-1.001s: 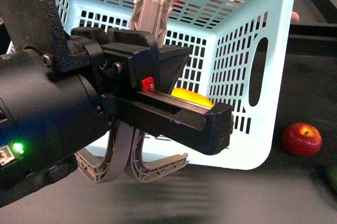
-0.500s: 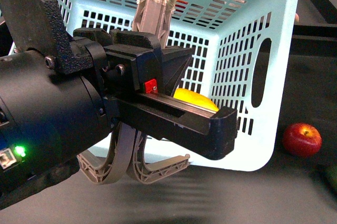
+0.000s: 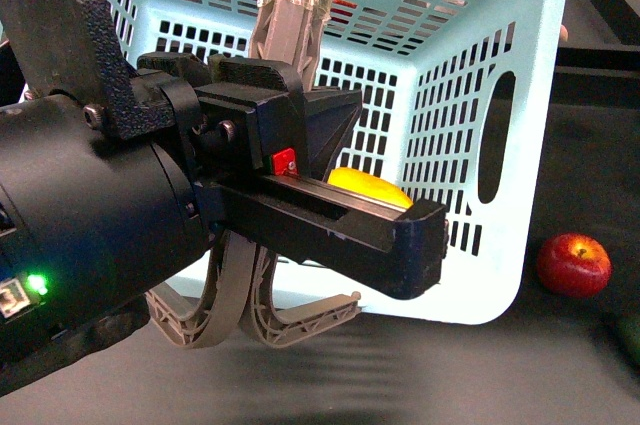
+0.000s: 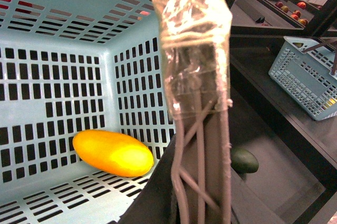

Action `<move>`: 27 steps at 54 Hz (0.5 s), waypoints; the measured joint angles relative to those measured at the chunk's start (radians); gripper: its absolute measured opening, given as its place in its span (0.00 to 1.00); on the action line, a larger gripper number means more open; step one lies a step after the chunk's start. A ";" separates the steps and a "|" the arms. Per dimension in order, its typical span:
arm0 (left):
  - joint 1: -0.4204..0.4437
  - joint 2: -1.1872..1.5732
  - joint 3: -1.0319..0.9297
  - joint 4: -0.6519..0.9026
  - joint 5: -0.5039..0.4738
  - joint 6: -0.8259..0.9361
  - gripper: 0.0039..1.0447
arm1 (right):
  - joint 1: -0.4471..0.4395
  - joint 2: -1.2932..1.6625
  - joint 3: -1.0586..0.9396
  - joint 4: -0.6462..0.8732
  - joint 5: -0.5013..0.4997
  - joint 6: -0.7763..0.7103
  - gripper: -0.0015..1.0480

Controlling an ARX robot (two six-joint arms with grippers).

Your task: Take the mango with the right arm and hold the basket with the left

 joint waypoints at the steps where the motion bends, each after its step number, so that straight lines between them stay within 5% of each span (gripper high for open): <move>1: 0.000 0.000 0.000 0.000 0.000 0.000 0.08 | 0.000 -0.005 0.000 -0.004 0.000 0.000 0.02; 10: 0.000 0.000 0.000 0.000 0.000 0.001 0.08 | 0.000 -0.154 0.001 -0.186 -0.003 0.000 0.02; 27: -0.001 0.000 0.000 0.000 -0.002 -0.001 0.08 | 0.000 -0.189 0.001 -0.195 -0.003 0.000 0.02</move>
